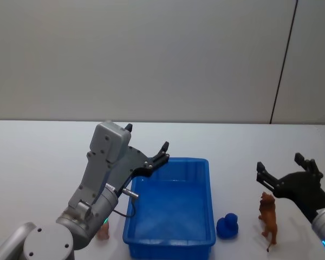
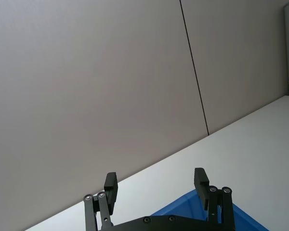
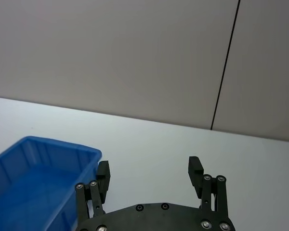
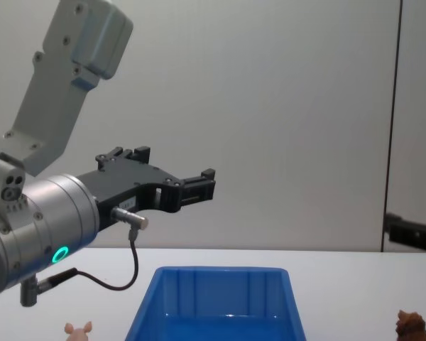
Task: Pick up the two dolls from the table and place them into the box.
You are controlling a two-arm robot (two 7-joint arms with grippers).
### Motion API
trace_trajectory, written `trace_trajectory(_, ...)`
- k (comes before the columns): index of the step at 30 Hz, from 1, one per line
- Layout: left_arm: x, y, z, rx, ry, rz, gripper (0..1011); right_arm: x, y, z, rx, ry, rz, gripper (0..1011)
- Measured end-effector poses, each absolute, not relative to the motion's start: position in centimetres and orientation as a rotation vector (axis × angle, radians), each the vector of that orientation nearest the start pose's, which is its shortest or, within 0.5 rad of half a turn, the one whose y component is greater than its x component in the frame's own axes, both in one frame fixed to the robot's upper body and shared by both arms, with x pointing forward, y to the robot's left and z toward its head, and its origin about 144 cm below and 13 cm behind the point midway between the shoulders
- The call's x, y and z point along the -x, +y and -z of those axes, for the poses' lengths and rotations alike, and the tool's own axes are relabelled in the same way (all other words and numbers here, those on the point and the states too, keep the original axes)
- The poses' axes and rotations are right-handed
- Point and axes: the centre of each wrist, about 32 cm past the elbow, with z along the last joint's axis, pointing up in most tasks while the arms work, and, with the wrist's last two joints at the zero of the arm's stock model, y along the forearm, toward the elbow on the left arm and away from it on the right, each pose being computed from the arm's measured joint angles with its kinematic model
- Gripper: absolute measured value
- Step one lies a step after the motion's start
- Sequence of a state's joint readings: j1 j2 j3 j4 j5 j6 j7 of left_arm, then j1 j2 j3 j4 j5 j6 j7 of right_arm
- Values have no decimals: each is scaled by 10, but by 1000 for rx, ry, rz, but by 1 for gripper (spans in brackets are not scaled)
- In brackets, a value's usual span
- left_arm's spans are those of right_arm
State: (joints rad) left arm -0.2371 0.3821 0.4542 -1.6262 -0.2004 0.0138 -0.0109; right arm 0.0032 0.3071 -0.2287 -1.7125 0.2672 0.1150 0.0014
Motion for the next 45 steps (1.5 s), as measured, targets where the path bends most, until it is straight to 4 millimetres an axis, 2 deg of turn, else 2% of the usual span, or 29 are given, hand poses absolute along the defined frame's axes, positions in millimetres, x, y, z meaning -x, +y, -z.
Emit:
trace_trajectory(25, -492, 198, -1204, -61, -268, -1124, 1001, -427, -217, -1145, 248, 95, 1420, 1001)
trace_trajectory(45, -492, 198, -1204, -61, -268, -1124, 1001, -431, -203, -1111, 320, 139, 1434, 1001)
